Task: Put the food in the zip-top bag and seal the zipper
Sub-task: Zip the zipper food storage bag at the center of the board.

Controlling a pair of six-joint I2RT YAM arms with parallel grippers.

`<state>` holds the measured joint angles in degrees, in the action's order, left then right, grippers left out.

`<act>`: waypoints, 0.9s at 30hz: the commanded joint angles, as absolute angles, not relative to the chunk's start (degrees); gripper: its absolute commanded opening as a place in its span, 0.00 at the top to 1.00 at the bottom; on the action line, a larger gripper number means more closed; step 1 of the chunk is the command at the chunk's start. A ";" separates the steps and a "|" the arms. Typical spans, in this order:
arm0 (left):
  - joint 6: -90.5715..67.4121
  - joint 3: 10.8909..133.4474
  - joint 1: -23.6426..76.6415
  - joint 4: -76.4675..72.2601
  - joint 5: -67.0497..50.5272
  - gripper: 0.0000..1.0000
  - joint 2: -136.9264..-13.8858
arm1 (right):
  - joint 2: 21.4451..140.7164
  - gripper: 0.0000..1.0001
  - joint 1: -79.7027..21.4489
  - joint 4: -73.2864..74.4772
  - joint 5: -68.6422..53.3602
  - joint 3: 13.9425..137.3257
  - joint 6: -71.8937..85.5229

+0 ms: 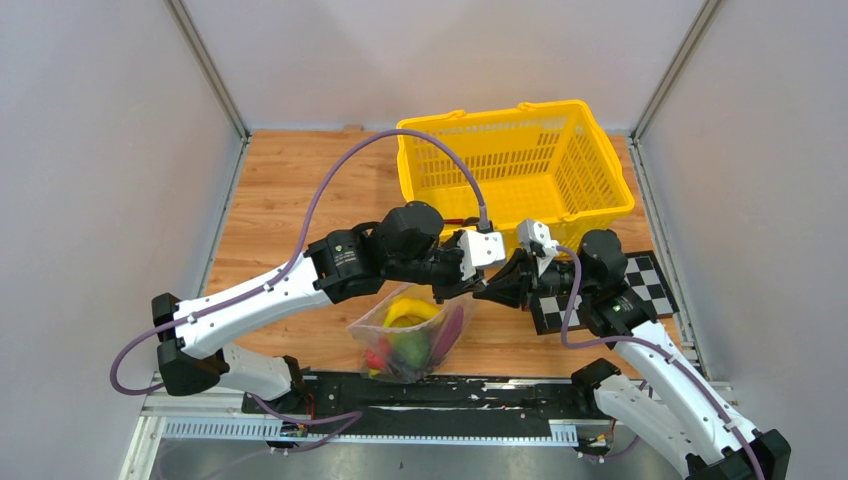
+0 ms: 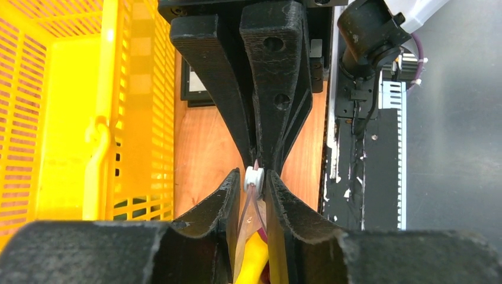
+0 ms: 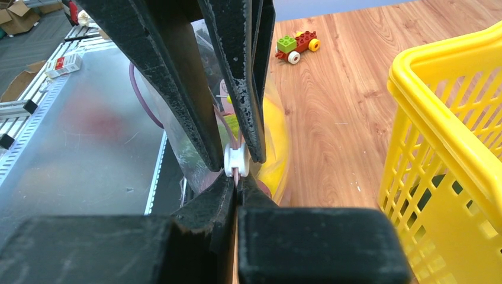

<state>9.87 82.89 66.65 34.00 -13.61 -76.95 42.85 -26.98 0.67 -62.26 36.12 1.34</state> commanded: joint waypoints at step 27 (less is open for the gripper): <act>10.83 85.26 65.92 39.10 -10.70 1.00 -75.60 | 39.48 1.00 -27.63 -0.76 -55.83 36.40 0.25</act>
<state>10.24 85.08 66.50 36.47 -13.04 -78.43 41.17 -27.53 1.67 -58.33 35.94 1.23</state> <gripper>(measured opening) 0.027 0.014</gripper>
